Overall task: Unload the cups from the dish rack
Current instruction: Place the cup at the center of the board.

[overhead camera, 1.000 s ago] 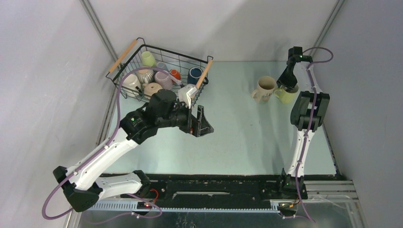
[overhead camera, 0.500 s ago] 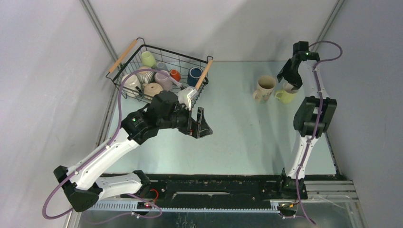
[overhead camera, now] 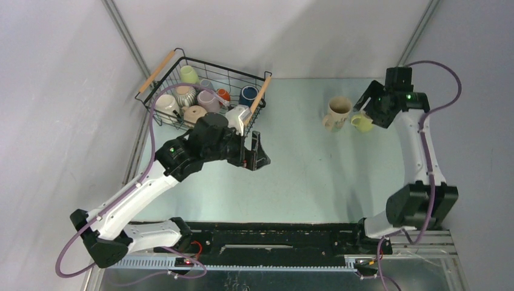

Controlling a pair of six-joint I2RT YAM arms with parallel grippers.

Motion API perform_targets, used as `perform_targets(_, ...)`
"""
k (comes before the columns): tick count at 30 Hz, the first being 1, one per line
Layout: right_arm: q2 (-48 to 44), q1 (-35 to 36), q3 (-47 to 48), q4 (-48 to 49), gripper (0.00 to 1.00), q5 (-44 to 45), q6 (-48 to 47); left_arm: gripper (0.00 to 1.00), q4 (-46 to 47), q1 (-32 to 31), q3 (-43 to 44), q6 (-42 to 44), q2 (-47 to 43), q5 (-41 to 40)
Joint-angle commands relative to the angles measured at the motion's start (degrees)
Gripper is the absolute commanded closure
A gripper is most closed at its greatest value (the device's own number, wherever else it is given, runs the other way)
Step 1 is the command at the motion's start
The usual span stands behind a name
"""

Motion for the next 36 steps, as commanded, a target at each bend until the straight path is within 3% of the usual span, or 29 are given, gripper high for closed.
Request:
perform_targets(1, -9.7, 3.4, -7.7, 3.9, 0.19, -6.4, -0.3, 0.0, 1.8, -0.4, 6.4, -1.0, 1.8, -5.1)
perform_targets(12, -24.6, 18.1, -20.7, 3.5, 0.18, -9.8, 2.2, 0.0, -1.8, 4.4, 16.0, -1.8, 7.9, -16.5)
perform_targets(19, -28.2, 20.0, -21.7, 2.6, 0.18, -11.9, 0.1, 0.0, -4.4, 12.6, 22.5, -1.3, 14.2, -19.8)
perform_targets(36, -28.7, 21.5, -21.6, 2.4, 0.17, -14.0, -0.3, 0.0, -10.4, 26.3, 60.5, 0.7, 50.4, -21.4)
